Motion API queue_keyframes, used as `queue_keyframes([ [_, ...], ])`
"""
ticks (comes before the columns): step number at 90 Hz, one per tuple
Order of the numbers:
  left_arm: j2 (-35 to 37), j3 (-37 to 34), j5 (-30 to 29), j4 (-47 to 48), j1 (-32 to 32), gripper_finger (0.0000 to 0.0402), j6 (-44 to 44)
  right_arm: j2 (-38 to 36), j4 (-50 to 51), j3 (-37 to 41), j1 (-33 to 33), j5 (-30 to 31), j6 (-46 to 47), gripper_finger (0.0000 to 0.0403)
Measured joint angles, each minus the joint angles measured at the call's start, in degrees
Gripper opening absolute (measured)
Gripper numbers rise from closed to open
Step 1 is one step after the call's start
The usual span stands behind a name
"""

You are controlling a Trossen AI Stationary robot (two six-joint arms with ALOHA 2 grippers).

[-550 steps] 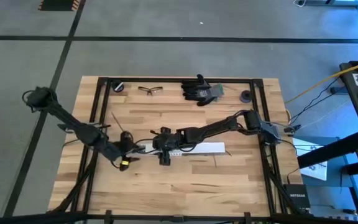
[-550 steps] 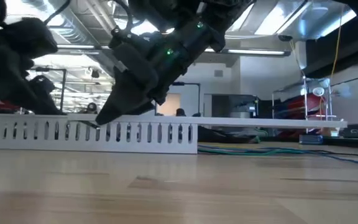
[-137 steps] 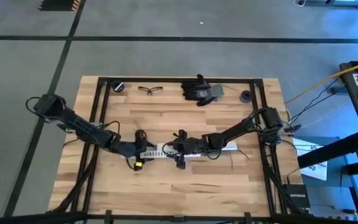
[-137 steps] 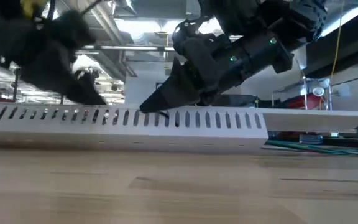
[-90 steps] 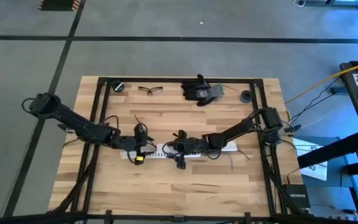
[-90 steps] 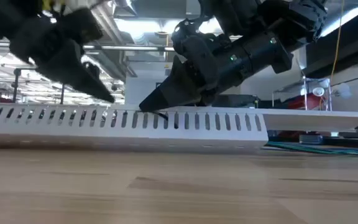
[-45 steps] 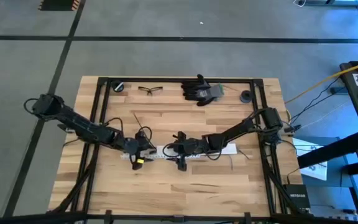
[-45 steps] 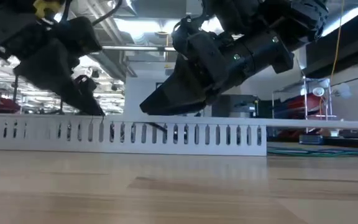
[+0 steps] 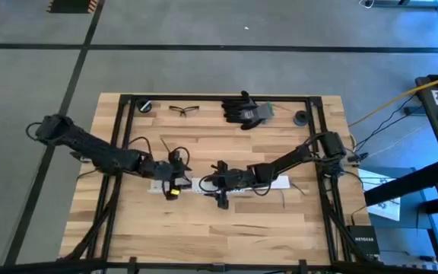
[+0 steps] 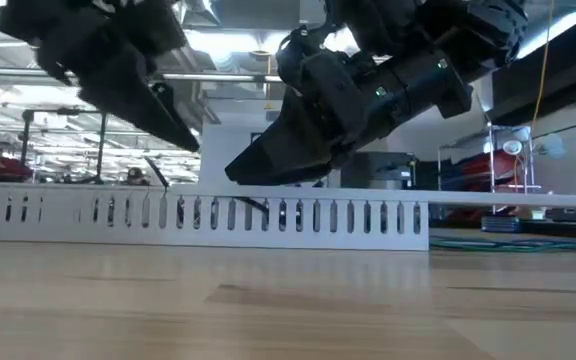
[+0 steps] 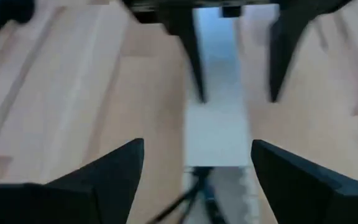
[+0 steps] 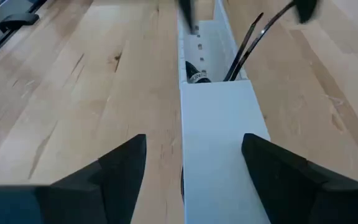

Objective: Ziptie cables
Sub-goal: Close the white cable duct

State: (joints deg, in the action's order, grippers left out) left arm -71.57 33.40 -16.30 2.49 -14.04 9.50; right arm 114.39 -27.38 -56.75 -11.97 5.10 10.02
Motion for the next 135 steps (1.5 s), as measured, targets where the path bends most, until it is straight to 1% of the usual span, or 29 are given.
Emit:
queue_keyframes([
  [5,-0.02,0.85,0.93,0.44,1.2,0.0282,-0.55,0.0,0.0,0.0,0.0,-0.03,0.0,0.0255],
  [15,0.0,2.13,7.52,0.11,3.46,0.0282,-0.76,0.0,0.0,0.02,0.0,-0.12,-0.01,0.0255],
  [20,-0.05,2.02,9.6,2.04,4.45,0.0282,-0.54,0.0,0.0,0.02,0.0,-0.13,-0.01,0.0255],
  [31,-0.99,1.93,10.17,7.6,5.31,0.0282,0.42,0.0,0.04,0.02,0.0,-0.19,-0.02,0.0255],
  [36,-1.28,1.67,10.86,8.39,5.2,0.0282,0.99,0.0,0.04,0.02,0.0,-0.37,-0.02,0.0255],
  [50,-2.83,-0.49,15.69,6.19,3.83,0.0282,5.35,0.0,0.08,0.02,0.0,-1.08,-0.04,0.0255],
  [64,-3.96,-1.16,15.89,4.11,1.23,0.0282,7.67,0.0,0.21,0.02,0.0,-1.25,-0.08,0.0255],
  [77,-4.68,-1.15,12.18,-0.09,-0.72,0.0282,8.09,0.0,0.24,0.02,0.0,-1.24,-0.1,0.0255],
  [87,-7.57,-1.15,10.65,-1.92,-2.15,0.0282,8.36,0.0,0.28,0.02,0.0,-1.22,-0.09,0.0255],
  [99,-11.59,-1.1,8.65,-4.78,-3.77,0.0282,11.37,0.0,0.34,0.02,-0.04,-1.15,-0.08,0.0255],
  [120,-16.23,-1.16,0.43,-5.27,-6.49,0.0282,13.27,0.0,0.17,0.02,-0.02,-0.18,-0.04,0.0255],
  [135,-16.57,-1.4,-5.35,-9.8,-8.51,0.028,10.83,0.0,-0.09,0.04,-0.02,-0.13,-0.04,0.0255],
])
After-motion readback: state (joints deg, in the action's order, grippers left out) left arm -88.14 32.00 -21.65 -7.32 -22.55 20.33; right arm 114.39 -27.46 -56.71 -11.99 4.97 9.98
